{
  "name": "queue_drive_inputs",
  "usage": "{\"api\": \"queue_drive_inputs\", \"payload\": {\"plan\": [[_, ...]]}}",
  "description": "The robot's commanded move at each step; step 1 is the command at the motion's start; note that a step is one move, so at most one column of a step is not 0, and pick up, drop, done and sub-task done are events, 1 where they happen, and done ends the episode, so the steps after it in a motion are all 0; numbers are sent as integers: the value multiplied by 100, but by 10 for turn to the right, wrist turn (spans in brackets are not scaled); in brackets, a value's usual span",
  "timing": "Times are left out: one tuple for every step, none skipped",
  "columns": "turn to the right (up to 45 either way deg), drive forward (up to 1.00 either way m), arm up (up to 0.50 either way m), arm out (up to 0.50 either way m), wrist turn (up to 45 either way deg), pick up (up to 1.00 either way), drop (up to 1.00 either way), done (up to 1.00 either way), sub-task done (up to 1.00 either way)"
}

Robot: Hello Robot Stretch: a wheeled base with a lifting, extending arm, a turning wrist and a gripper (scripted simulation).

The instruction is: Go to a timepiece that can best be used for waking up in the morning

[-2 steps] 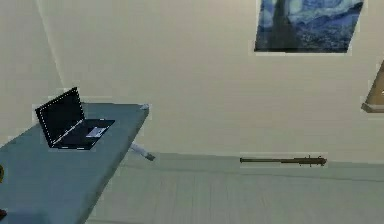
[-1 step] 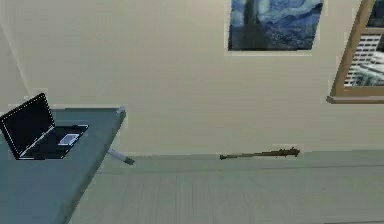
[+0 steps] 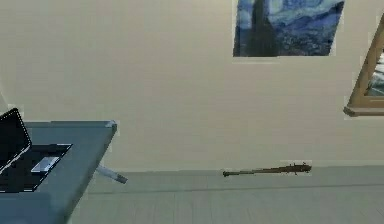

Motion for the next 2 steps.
{"api": "queue_drive_inputs", "payload": {"plan": [[-450,0,0,0,0,0,0,0,0],[-240,0,0,0,0,0,0,0,0]]}}
